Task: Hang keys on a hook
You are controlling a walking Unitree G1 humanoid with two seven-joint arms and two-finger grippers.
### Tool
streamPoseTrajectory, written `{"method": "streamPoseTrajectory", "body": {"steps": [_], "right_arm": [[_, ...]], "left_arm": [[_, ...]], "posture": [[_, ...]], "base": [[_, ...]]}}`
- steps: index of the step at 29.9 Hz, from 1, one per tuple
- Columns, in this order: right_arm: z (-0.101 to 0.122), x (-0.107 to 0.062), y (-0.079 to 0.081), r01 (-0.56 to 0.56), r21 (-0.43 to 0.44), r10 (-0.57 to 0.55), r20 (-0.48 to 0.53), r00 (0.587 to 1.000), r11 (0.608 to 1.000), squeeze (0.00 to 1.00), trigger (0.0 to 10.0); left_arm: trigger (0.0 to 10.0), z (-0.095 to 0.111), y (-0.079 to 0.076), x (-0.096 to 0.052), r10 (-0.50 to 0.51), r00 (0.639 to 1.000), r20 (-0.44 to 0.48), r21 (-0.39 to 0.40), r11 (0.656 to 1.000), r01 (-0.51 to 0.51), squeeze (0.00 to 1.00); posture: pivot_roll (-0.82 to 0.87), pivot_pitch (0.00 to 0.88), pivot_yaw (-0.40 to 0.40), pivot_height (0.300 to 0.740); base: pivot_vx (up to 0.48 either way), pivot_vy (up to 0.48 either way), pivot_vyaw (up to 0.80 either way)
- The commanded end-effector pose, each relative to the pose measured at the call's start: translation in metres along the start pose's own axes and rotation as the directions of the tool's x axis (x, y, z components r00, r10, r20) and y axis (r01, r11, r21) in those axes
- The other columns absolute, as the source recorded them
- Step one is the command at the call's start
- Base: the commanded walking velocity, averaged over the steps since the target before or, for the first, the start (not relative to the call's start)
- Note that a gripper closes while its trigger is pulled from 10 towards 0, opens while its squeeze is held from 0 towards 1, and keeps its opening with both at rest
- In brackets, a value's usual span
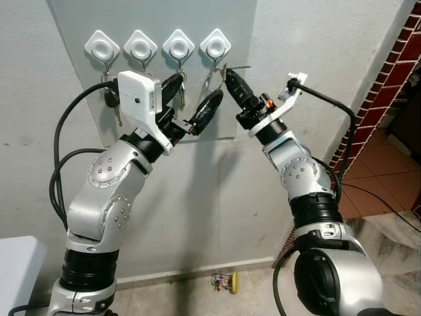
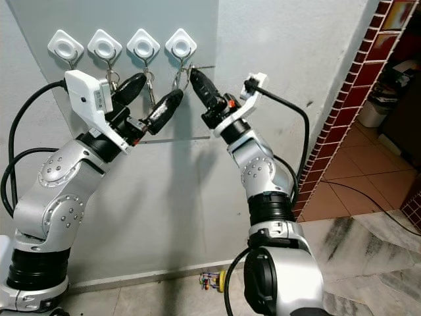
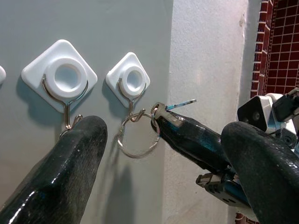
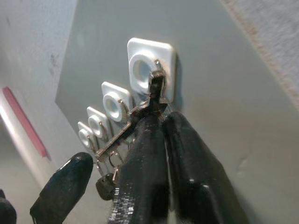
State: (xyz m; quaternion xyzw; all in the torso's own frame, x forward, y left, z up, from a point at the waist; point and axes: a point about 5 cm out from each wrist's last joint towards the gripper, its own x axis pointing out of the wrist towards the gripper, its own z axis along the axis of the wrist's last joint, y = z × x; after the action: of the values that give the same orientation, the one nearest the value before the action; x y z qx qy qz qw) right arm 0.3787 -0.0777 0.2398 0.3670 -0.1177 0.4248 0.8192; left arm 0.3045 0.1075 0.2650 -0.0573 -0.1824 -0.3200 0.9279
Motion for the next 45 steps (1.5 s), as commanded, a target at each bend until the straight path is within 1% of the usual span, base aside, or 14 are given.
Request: {"method": "streamPoseTrajectory", "body": {"steps": [1,10,13,19,29,32,34,35,36,37,38,42,43,45], "right_arm": [[0.005,0.004,0.006,-0.034,-0.015,0.034,0.006,0.999,0.999,1.00,10.0],[0.004,0.002,0.005,-0.036,-0.022,0.036,0.004,0.999,0.999,1.00,10.0],[-0.002,-0.006,0.001,-0.016,-0.038,0.015,-0.020,1.000,0.999,1.00,10.0],[-0.029,-0.039,-0.013,0.050,-0.129,-0.071,-0.166,0.984,0.990,1.00,10.0],[-0.051,-0.076,-0.022,0.117,-0.129,-0.144,-0.234,0.961,0.985,1.00,10.0],[-0.053,-0.079,-0.022,0.124,-0.133,-0.153,-0.240,0.959,0.983,1.00,10.0],[-0.064,-0.095,-0.027,0.154,-0.176,-0.200,-0.280,0.939,0.972,1.00,10.0],[-0.064,-0.095,-0.027,0.154,-0.176,-0.200,-0.280,0.939,0.972,1.00,10.0],[-0.072,-0.108,-0.031,0.185,-0.207,-0.243,-0.305,0.921,0.961,1.00,10.0],[-0.072,-0.108,-0.031,0.185,-0.207,-0.243,-0.305,0.921,0.961,1.00,10.0],[-0.090,-0.135,-0.039,0.254,-0.263,-0.336,-0.341,0.878,0.931,1.00,10.0],[-0.114,-0.176,-0.050,0.398,-0.341,-0.510,-0.361,0.781,0.851,1.00,10.0],[-0.114,-0.176,-0.050,0.398,-0.341,-0.510,-0.361,0.781,0.851,1.00,10.0],[-0.121,-0.195,-0.055,0.452,-0.385,-0.583,-0.370,0.723,0.805,1.00,10.0]], "left_arm": [[10.0,0.006,-0.001,0.002,-0.011,1.000,0.015,0.013,1.000,0.011,0.00],[10.0,0.006,-0.001,0.002,-0.009,1.000,0.014,0.014,1.000,0.008,0.00],[10.0,0.005,-0.001,0.000,-0.007,1.000,0.010,0.015,1.000,0.007,0.00],[10.0,-0.003,0.000,-0.005,0.006,1.000,-0.014,0.021,1.000,-0.005,0.00],[10.0,-0.011,0.000,-0.006,0.007,0.999,-0.037,0.015,1.000,-0.006,0.00],[10.0,-0.013,0.000,-0.006,0.007,0.999,-0.041,0.013,1.000,-0.006,0.00],[10.0,-0.028,0.002,-0.011,0.016,0.996,-0.086,0.011,1.000,-0.015,0.00],[10.0,-0.028,0.002,-0.011,0.016,0.996,-0.086,0.011,1.000,-0.015,0.00],[10.0,-0.040,0.003,-0.017,0.027,0.992,-0.121,0.012,1.000,-0.026,0.00],[10.0,-0.040,0.003,-0.017,0.027,0.992,-0.121,0.012,1.000,-0.026,0.00],[10.0,-0.068,0.005,-0.029,0.057,0.978,-0.199,0.007,0.998,-0.057,0.00],[10.0,-0.108,0.004,-0.048,0.096,0.949,-0.300,0.002,0.995,-0.099,0.00],[10.0,-0.108,0.004,-0.048,0.096,0.949,-0.300,0.002,0.995,-0.099,0.00],[10.0,-0.122,0.003,-0.055,0.101,0.936,-0.336,-0.010,0.994,-0.111,0.00]], "posture": [[0.04,0.000,0.033,0.740],[0.04,0.000,0.033,0.740],[0.05,0.000,0.031,0.740],[0.05,0.000,0.026,0.740],[0.04,0.000,0.027,0.740],[0.04,0.000,0.027,0.740],[0.03,0.000,0.028,0.740],[0.03,0.000,0.028,0.740],[0.03,0.000,0.028,0.740],[0.03,0.000,0.028,0.740],[0.02,0.000,0.030,0.740],[0.01,0.000,0.031,0.740],[0.01,0.000,0.031,0.740],[0.00,0.000,0.033,0.740]], "base": [[0.000,0.000,0.00],[0.000,0.000,0.00],[0.000,0.000,0.00],[0.000,0.000,0.00],[0.000,0.000,0.00],[0.000,0.000,0.00],[0.000,0.000,0.00],[0.000,0.000,0.00],[0.000,0.000,0.00],[0.000,0.000,0.00],[0.000,0.000,0.00],[0.000,0.000,0.00],[0.000,0.000,0.00],[0.000,0.000,0.00]]}}
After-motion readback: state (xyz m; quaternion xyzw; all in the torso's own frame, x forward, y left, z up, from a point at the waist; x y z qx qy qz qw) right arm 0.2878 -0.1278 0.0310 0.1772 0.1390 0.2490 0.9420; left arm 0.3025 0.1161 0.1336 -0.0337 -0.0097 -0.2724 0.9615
